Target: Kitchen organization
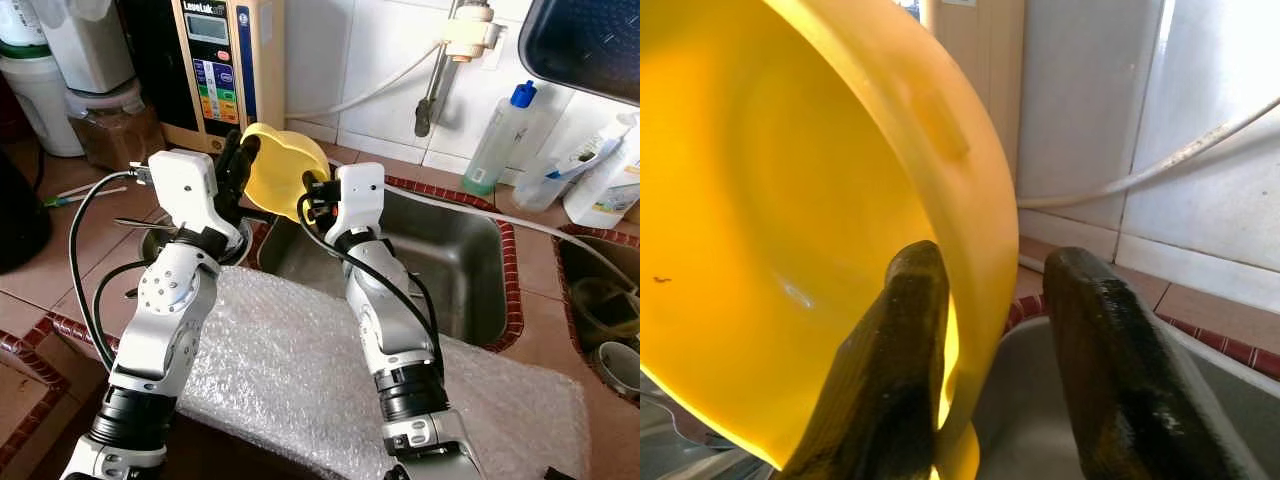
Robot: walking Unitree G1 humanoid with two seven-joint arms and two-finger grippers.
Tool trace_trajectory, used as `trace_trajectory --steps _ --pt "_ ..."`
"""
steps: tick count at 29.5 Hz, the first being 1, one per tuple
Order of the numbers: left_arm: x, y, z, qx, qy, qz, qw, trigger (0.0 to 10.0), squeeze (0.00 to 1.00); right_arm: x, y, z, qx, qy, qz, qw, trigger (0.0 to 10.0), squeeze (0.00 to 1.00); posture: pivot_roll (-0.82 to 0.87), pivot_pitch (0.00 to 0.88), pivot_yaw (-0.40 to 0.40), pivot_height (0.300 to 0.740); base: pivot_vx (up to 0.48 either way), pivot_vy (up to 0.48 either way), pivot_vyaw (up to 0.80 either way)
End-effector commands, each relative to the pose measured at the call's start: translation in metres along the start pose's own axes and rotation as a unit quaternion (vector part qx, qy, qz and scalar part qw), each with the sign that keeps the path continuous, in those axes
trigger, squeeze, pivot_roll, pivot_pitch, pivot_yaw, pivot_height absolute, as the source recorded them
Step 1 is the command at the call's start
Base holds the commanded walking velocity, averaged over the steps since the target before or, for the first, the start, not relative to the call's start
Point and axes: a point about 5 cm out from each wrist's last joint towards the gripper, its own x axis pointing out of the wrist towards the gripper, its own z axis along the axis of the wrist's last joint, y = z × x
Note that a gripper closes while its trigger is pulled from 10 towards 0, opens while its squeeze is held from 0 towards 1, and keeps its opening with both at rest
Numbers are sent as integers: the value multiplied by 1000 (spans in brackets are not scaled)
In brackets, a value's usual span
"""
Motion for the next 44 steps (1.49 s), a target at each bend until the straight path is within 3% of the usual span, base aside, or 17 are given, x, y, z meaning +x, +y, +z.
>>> trace_trajectory --steps 1,10,20,21,22,23,24,25,26,27,31,41,42,44 --pt "0 6 9 11 -22 15 1000 0 0 -3 -22 -10 0 25 -62 998 0 0 89 0 -32 740 0 0 0" --pt "0 13 8 26 -13 20 999 0 0 2 -20 -8 3 13 -75 997 0 0 106 0 -7 740 0 0 0" --pt "1 8 4 26 -1 12 1000 0 0 0 -25 -12 3 14 -86 996 0 0 111 0 -22 740 0 0 0" --pt "1 8 3 25 3 12 1000 1373 0 1 -26 -11 3 14 -86 996 0 0 111 0 -24 740 0 0 0" --pt "1 8 3 25 3 12 1000 1373 0 1 -26 -11 3 14 -86 996 0 0 111 0 -24 740 0 0 0" --pt "0 6 2 19 8 3 1000 10000 0 1 -26 -10 2 13 -85 996 0 0 110 0 -27 740 0 0 0" --pt "0 5 1 13 10 -5 1000 10000 0 1 -26 -10 2 12 -85 996 0 0 110 0 -27 740 0 0 0" --pt "-1 4 2 13 9 -6 1000 10000 247 1 -26 -10 1 11 -85 996 0 0 109 0 -28 740 0 0 0" --pt "-1 3 2 13 8 -6 1000 10000 247 1 -26 -10 1 11 -85 996 0 0 109 0 -28 740 0 0 0" --pt "-1 3 1 12 9 -7 1000 10000 1000 1 -26 -10 1 11 -86 996 0 0 108 0 -28 740 0 0 0" --pt "-1 2 1 10 12 -9 1000 10000 1000 1 -29 -11 -7 13 -90 996 0 0 111 0 -33 740 0 0 0" --pt "-3 1 0 17 18 -6 1000 10000 1000 6 -55 -3 -32 9 -117 993 0 0 112 0 -57 740 0 0 0" --pt "-4 2 -3 12 30 -1 999 10000 1000 7 -59 -1 -65 15 -114 991 0 0 106 0 -59 740 0 0 0" --pt "-7 5 -9 7 50 1 999 10000 1000 8 -62 -2 -79 24 -121 989 0 0 100 0 -54 740 0 0 0"
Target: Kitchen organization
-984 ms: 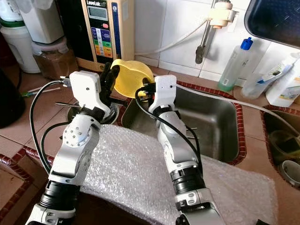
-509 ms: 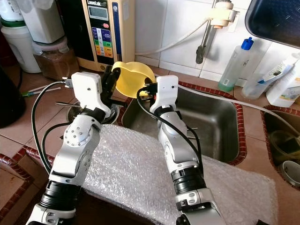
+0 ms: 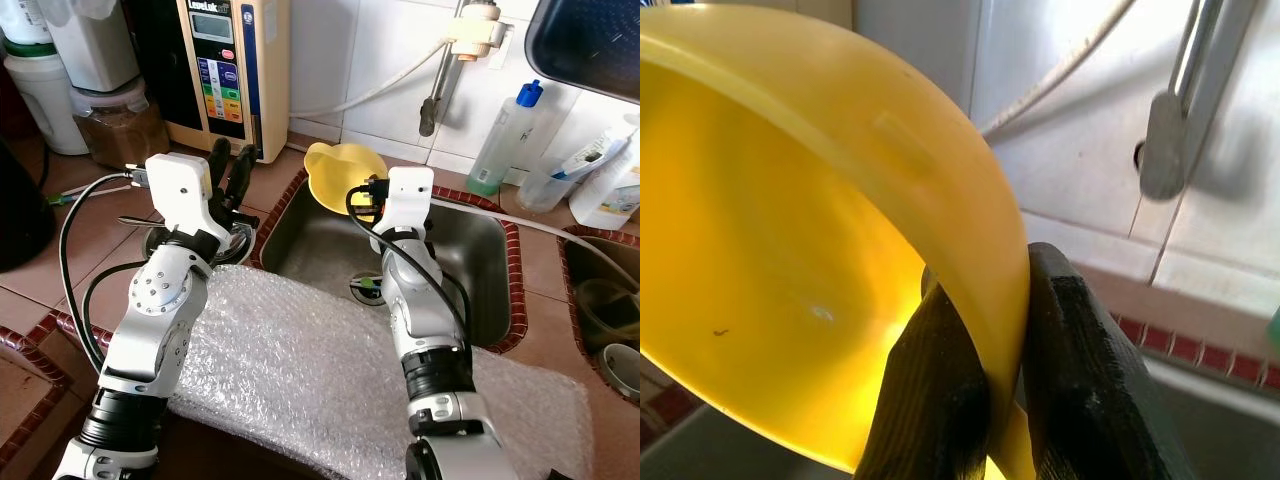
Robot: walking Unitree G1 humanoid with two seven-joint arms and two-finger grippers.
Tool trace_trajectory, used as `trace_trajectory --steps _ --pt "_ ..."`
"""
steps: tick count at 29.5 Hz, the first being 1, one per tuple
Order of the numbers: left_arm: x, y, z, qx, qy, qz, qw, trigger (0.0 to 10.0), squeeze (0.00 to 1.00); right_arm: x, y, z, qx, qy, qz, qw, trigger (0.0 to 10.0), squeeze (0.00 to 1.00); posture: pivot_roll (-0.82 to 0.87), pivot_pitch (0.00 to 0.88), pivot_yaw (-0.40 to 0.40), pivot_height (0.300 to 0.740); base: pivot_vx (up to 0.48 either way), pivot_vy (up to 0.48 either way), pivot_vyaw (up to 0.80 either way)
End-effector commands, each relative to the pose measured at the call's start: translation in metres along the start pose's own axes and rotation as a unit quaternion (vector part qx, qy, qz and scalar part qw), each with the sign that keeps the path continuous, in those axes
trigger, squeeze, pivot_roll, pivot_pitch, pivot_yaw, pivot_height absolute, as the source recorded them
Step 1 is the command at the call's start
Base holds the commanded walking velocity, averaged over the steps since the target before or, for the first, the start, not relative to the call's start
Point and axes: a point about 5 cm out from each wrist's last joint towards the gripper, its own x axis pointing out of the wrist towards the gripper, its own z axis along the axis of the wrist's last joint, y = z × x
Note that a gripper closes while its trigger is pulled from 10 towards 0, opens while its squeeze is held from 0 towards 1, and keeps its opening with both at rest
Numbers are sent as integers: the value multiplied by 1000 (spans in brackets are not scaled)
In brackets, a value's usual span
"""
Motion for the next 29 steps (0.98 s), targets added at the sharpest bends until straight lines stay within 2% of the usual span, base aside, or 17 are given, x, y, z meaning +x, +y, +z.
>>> trace_trajectory --steps 1,3,5,8,12,14,19,22,25,29 --pt "-4 2 -7 -6 27 -4 1000 10000 1000 5 -5 4 -24 -3 -13 1000 0 0 98 0 -51 740 0 0 0" --pt "-5 3 -12 -1 47 -13 999 10000 1000 6 -9 3 -34 -2 -21 999 0 0 101 0 -49 740 0 0 0" --pt "-7 1 -18 32 76 -42 996 10000 1000 6 -12 0 -12 13 -17 1000 0 0 104 0 -46 740 0 0 0" --pt "-14 0 -23 7 97 -54 994 10000 1000 4 -24 -8 -35 32 -33 998 0 0 104 0 -46 740 0 0 0" --pt "-18 -1 -26 10 104 -63 993 10000 1000 1 -33 -17 -56 55 -45 996 0 0 103 0 -49 740 0 0 0" --pt "-24 -2 -35 19 139 -88 986 10000 1000 -3 -48 -33 -75 89 -64 991 0 0 101 0 -50 740 0 0 0" --pt "-28 0 -42 17 172 -97 980 10000 1000 -10 -61 -49 -76 122 -79 986 0 0 99 0 -48 740 0 0 0" --pt "-32 1 -48 24 190 -112 975 10000 1000 -14 -65 -55 -68 138 -85 984 0 0 99 0 -46 740 0 0 0" --pt "-34 0 -48 18 188 -121 974 10000 1000 -15 -64 -60 -73 149 -77 983 0 0 95 0 -43 740 0 0 0" --pt "-37 2 -52 20 210 -126 969 10000 1000 -19 -65 -69 -85 173 -82 978 275 0 95 0 -45 740 0 0 0"
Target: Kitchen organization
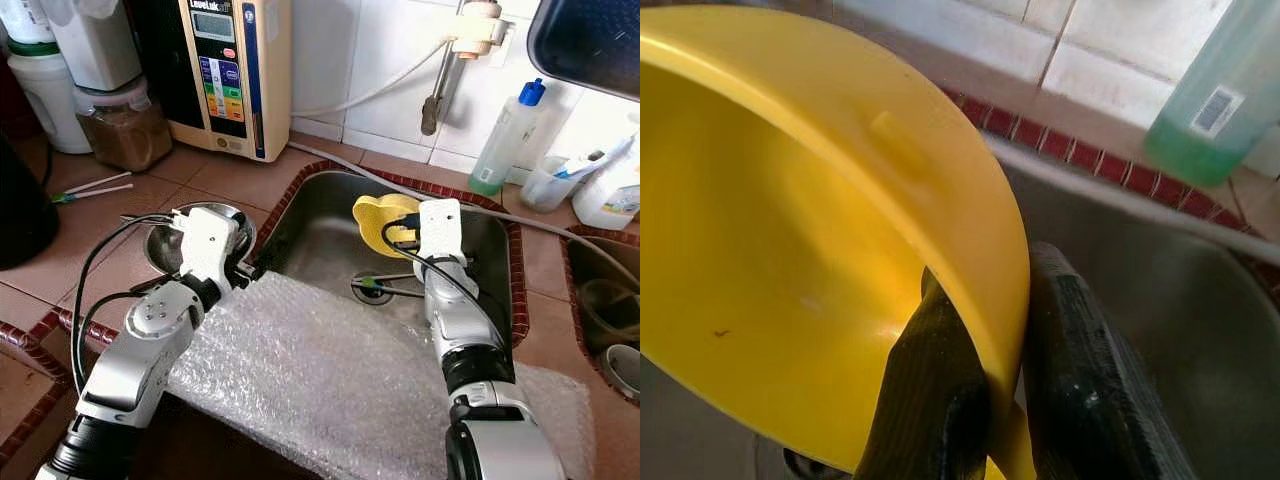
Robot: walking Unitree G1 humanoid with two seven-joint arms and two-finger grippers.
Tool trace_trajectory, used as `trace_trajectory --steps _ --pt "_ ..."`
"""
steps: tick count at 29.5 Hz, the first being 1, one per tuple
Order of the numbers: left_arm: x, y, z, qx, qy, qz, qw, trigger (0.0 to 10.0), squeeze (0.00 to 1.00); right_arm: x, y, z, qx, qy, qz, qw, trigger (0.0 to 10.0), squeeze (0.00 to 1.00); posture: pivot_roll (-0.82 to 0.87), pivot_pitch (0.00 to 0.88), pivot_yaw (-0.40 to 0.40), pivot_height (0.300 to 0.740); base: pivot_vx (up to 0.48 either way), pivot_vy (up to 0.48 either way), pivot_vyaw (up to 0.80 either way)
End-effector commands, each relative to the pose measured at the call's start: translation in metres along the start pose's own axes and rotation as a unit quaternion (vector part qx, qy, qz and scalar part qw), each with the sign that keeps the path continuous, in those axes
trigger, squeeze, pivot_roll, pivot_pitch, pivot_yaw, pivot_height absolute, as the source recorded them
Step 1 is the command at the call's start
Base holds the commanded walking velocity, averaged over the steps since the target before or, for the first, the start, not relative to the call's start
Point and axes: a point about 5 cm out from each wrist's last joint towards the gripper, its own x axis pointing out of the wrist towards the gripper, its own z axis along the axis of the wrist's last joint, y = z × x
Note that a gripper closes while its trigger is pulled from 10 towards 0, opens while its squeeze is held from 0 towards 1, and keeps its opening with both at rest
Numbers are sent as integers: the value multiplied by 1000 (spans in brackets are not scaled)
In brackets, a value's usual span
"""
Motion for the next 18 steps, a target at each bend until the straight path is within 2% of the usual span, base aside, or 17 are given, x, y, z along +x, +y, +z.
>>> trace_trajectory --steps 1,2,3,4,6,7,8,10,11,12,18 --pt "-1 -2 -3 4 15 -9 1000 10000 1000 -1 -8 -12 -26 29 -26 999 902 0 95 0 -46 740 0 0 0" --pt "-1 -2 -5 5 21 -11 1000 10000 1000 -3 -11 -18 -20 44 -38 998 1608 0 95 0 -47 740 0 0 0" --pt "-1 -2 -6 6 24 -12 1000 10000 1000 -3 -12 -22 -14 54 -45 997 1608 0 97 0 -48 740 0 0 0" --pt "-2 -3 -5 4 24 -13 1000 10000 1000 -4 -12 -26 -12 61 -47 997 0 0 97 0 -48 740 0 0 0" --pt "-2 -3 -5 2 24 -14 1000 10000 1000 -5 -12 -28 -10 64 -46 997 0 0 97 0 -48 740 0 0 0" --pt "-2 -4 -4 1 25 -19 999 10000 1000 -6 -9 -31 -6 71 -41 997 2902 0 101 0 -47 740 0 0 0" --pt "-4 -6 -6 2 32 -30 999 10000 1000 -7 -4 -36 6 82 -30 996 10000 0 100 0 -46 740 0 0 0" --pt "-4 -6 -7 3 33 -33 999 10000 1000 -8 -3 -38 8 85 -26 996 10000 0 100 0 -46 740 0 0 0" --pt "-4 -6 -7 1 34 -33 999 10000 1000 -8 -2 -39 8 88 -26 996 10000 220 99 0 -45 740 0 0 0" --pt "-4 -7 -7 0 35 -35 999 10000 1000 -8 -1 -40 7 91 -27 995 10000 1000 98 0 -44 740 0 0 0" --pt "-3 -10 -4 -1 40 -50 998 10000 1000 -9 1 -45 15 108 -27 994 10000 1000 98 0 -45 740 0 0 0"
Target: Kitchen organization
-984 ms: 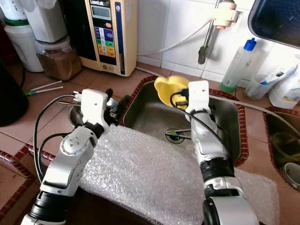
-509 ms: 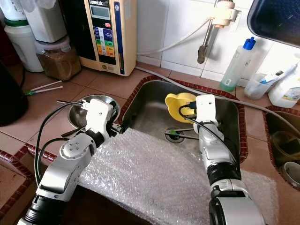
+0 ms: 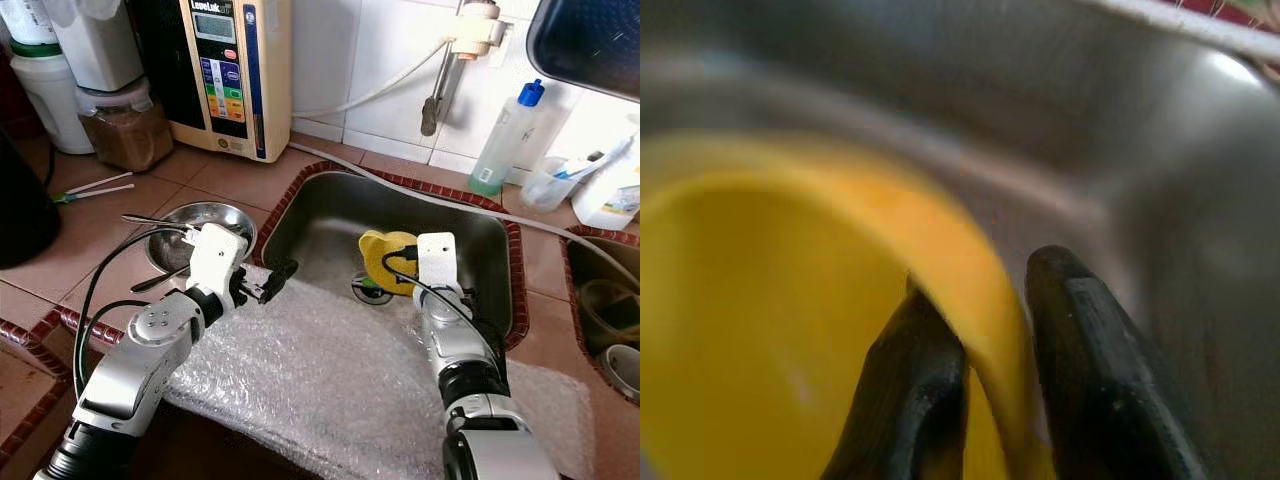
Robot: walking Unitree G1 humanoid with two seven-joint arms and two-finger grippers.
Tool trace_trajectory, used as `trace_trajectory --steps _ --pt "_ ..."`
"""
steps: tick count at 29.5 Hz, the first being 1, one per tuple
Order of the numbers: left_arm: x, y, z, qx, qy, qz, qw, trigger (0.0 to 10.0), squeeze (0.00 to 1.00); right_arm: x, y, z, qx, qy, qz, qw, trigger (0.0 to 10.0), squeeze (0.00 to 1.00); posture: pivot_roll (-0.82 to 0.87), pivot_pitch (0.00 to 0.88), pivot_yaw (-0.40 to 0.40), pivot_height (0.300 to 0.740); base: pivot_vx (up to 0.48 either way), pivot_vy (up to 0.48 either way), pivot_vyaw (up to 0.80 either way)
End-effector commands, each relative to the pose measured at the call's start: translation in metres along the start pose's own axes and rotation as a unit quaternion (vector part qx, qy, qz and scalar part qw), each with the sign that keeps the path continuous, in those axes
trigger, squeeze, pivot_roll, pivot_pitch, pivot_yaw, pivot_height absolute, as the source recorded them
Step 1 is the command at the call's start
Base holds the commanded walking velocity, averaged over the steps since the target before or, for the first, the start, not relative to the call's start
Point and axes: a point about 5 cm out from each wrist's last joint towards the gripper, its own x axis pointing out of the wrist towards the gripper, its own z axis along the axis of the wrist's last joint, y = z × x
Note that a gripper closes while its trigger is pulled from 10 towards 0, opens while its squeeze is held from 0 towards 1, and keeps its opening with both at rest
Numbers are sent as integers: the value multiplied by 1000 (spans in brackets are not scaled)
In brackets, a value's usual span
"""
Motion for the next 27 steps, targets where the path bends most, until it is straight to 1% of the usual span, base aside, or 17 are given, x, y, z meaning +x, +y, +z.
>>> trace_trajectory --steps 1,6,8,9,11,13,20,22,25,26,27 --pt "1 -5 7 6 -8 -16 1000 10000 1000 0 -2 -2 9 8 -2 1000 10000 1000 98 0 -45 740 0 0 0" --pt "0 -6 4 9 1 -17 1000 10000 1000 0 6 0 28 8 36 999 10000 1000 95 0 -45 740 0 0 0" --pt "0 -6 4 11 2 -16 1000 10000 1000 0 13 -1 31 14 63 997 10000 1000 94 0 -46 740 0 0 0" --pt "0 -5 4 11 3 -15 1000 10000 1000 -2 20 -2 29 20 93 995 10000 1000 93 0 -47 740 0 0 0" --pt "0 -5 4 10 4 -13 1000 10000 1000 -4 30 -5 20 24 126 992 10000 1000 92 0 -47 740 0 0 0" --pt "0 -5 4 11 4 -13 1000 10000 1000 -5 34 -7 21 26 134 990 10000 1000 93 0 -46 740 0 0 0" --pt "0 -6 3 10 6 -15 1000 10000 1000 -6 37 -6 37 21 141 989 10000 1000 91 0 -45 740 0 0 0" --pt "1 -5 3 10 7 -14 1000 10000 1000 -7 39 -3 -14 4 157 988 10000 1000 91 0 -45 740 0 0 0" --pt "1 -5 4 10 7 -14 1000 10000 1000 -10 44 -2 -88 -16 174 981 10000 1000 90 0 -45 740 0 0 0" --pt "1 -5 4 11 7 -14 1000 10000 1000 -11 47 -3 -171 -32 184 967 10000 1000 90 0 -44 740 0 0 0" --pt "1 -5 4 11 7 -14 1000 10000 1000 -11 47 -3 -171 -32 184 967 10000 1000 90 0 -44 740 0 0 0"
